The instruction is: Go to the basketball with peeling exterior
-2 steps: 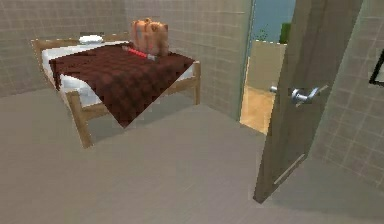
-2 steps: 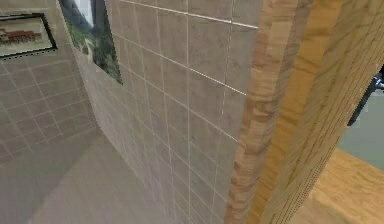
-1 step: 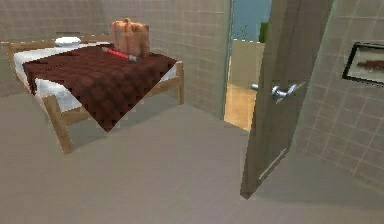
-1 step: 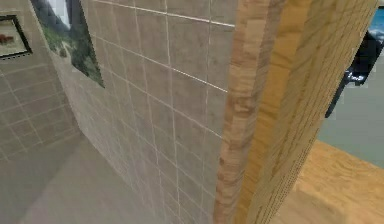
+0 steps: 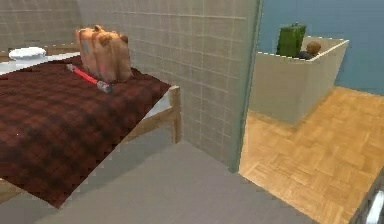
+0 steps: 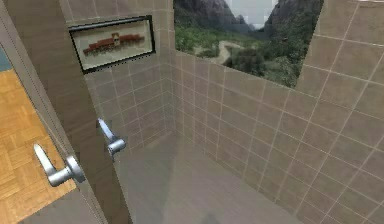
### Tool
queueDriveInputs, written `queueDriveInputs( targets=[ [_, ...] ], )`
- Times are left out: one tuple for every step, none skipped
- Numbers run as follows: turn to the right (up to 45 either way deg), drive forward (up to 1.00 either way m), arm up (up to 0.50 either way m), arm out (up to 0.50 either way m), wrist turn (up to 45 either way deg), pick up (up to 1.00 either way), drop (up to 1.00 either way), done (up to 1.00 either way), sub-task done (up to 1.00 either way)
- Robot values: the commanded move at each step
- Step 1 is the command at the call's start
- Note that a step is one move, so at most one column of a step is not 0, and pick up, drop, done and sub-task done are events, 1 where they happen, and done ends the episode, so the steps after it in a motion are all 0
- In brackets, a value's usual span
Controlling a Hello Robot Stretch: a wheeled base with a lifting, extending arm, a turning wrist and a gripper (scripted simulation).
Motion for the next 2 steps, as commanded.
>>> queueDriveInputs(
  targets=[
    [6.0,0.0,0.0,0.0,0.0,0.0,0.0,0.0,0.0],
    [3.0,0.0,0.0,0.0,0.0,0.0,0.0,0.0,0.0]
  ],
)
